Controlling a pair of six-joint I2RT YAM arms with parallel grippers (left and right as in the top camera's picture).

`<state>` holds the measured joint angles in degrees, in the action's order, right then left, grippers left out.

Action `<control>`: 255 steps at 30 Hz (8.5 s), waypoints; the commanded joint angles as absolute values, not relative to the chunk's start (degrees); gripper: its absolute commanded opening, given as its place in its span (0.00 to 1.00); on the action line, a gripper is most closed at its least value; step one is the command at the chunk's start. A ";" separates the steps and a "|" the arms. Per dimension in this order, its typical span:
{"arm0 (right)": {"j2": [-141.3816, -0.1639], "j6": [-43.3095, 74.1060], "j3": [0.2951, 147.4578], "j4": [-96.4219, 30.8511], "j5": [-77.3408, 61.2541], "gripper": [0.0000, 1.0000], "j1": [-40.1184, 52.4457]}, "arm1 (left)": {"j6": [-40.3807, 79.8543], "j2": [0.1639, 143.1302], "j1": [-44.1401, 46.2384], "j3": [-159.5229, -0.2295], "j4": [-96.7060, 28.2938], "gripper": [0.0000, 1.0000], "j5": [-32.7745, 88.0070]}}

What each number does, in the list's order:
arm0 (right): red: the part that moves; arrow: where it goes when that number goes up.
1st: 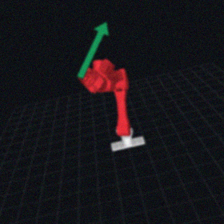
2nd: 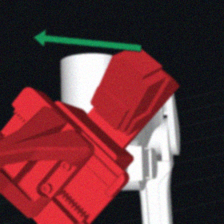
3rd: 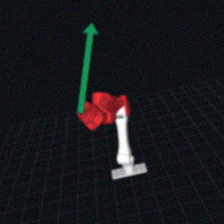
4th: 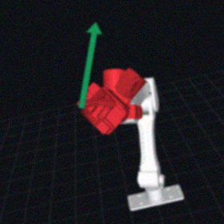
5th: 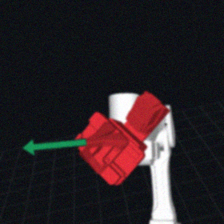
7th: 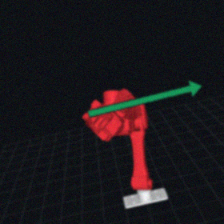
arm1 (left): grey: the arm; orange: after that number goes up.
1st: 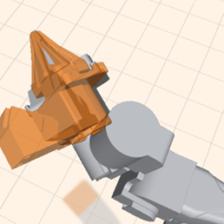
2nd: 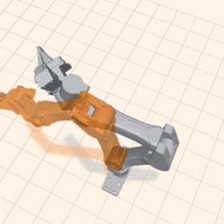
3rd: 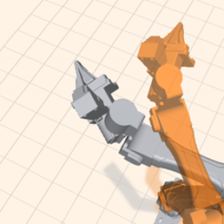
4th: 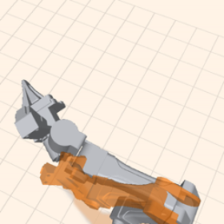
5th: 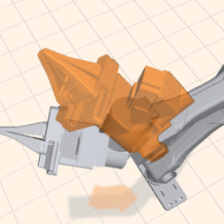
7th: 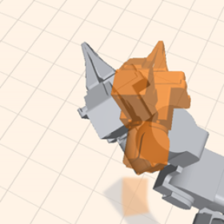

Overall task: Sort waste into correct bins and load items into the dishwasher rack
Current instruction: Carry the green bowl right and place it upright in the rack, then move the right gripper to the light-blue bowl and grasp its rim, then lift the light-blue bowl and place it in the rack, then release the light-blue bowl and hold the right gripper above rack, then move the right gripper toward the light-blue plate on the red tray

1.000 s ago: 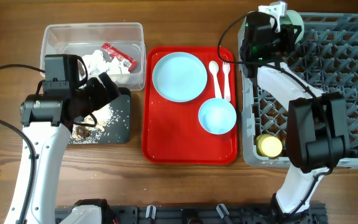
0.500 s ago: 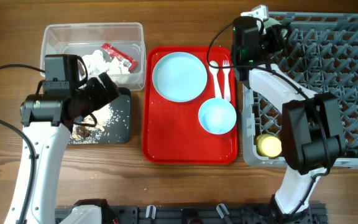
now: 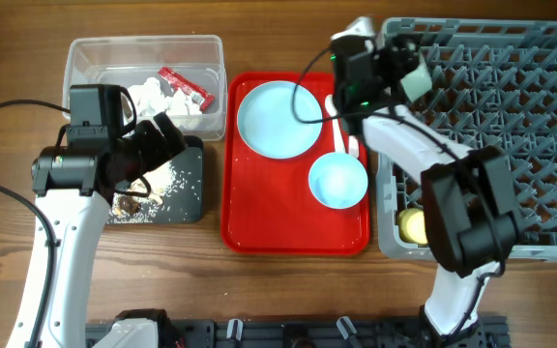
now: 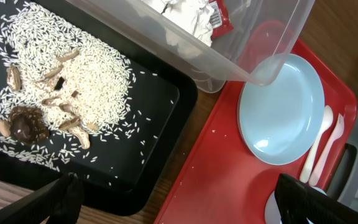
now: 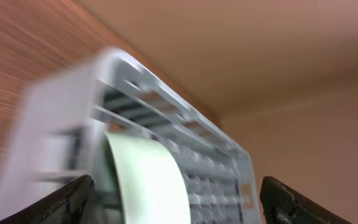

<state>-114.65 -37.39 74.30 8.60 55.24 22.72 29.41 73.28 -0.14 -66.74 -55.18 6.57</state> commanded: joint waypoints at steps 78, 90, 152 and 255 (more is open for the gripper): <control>-89.91 55.37 50.98 -44.69 0.54 0.13 31.70 | 28.77 73.30 -0.49 -67.72 -55.13 1.00 7.01; -86.39 40.77 59.27 -48.69 -2.20 0.04 31.44 | 28.77 73.30 -0.49 -67.72 -55.13 1.00 7.01; -106.19 22.48 83.70 -73.73 68.55 0.04 19.73 | 28.77 73.30 -0.49 -67.72 -55.13 1.00 7.01; -101.93 -4.08 100.64 -63.92 24.32 1.00 29.23 | 28.77 73.30 -0.49 -67.72 -55.13 1.00 7.01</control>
<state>-105.03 -3.81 96.84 -63.99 40.58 29.26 29.41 73.28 -0.14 -66.74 -55.29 6.57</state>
